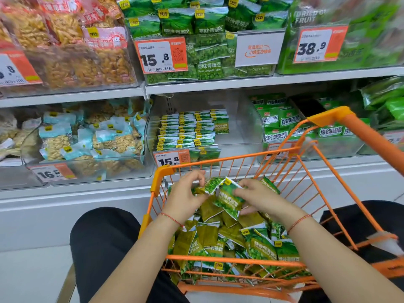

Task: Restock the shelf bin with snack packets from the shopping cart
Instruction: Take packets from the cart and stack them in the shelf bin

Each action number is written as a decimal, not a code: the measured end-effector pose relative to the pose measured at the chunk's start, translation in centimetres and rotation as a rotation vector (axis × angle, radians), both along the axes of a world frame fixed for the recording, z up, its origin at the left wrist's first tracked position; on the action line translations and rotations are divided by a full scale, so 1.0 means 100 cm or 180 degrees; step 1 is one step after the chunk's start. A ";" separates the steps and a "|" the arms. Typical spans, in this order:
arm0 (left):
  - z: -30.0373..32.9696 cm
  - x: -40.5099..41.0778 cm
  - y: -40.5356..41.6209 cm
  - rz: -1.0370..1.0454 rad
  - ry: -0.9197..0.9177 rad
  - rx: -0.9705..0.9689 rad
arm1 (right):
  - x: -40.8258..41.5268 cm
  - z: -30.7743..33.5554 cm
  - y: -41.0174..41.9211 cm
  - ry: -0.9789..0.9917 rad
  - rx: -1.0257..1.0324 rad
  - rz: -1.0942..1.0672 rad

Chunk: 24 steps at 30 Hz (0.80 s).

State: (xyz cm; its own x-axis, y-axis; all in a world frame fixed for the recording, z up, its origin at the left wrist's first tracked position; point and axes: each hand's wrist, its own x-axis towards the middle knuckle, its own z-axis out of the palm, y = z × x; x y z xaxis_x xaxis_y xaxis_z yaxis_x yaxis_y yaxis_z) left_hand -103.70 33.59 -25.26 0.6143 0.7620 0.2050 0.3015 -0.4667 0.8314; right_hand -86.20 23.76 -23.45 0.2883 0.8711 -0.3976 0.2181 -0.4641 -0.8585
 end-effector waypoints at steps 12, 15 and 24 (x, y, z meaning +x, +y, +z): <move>-0.003 0.010 -0.014 -0.0178 0.0285 0.0969 | -0.009 0.003 0.002 0.1344 0.0419 -0.0858; -0.005 0.006 -0.009 0.0220 0.0209 0.1297 | -0.005 0.007 -0.001 0.1155 0.0364 -0.1315; 0.000 0.007 -0.015 -0.0171 -0.0324 0.0733 | -0.006 0.014 -0.006 0.1642 -0.0140 -0.0947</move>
